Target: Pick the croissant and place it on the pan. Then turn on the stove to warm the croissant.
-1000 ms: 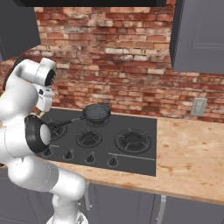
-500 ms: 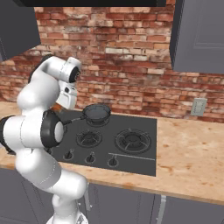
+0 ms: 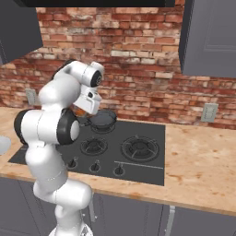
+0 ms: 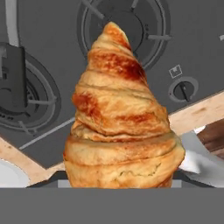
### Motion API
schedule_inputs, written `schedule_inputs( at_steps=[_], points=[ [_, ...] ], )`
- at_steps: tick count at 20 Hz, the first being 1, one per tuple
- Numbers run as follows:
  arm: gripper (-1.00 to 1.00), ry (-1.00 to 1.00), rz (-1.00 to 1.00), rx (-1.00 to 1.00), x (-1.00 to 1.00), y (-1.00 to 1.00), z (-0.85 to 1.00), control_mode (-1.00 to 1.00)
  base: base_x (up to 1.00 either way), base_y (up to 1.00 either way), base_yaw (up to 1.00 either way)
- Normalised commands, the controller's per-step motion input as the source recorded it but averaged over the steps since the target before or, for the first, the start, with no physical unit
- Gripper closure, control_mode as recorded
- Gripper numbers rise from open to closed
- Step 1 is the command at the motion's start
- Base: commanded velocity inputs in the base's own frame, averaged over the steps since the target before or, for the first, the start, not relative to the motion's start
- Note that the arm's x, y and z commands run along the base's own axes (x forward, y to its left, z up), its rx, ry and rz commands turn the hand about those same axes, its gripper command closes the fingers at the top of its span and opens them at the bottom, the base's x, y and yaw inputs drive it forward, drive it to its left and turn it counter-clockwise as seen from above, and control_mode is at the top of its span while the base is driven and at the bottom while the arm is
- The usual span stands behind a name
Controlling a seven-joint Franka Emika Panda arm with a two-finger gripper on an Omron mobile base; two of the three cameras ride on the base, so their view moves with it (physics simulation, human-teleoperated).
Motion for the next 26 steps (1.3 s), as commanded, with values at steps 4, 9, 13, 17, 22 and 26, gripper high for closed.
schedule_inputs(
  at_steps=[4,9,13,17,22,26],
  points=[
    [1.00,0.00,0.00,0.00,0.68,-0.27,-0.34,-1.00,0.00,0.00,0.00],
    [1.00,0.00,0.00,0.00,0.74,-0.17,-0.33,-1.00,0.00,0.00,0.00],
    [1.00,0.00,0.00,0.00,0.77,-0.02,-0.36,-1.00,0.00,0.00,0.00],
    [1.00,0.00,0.00,0.00,0.63,0.00,-0.45,-1.00,0.00,0.00,0.00],
    [1.00,0.00,0.00,0.00,0.58,0.00,-0.38,-1.00,0.00,0.00,0.00],
    [1.00,0.00,0.00,0.00,0.58,0.00,-0.35,-1.00,0.00,0.00,0.00]
  ],
)
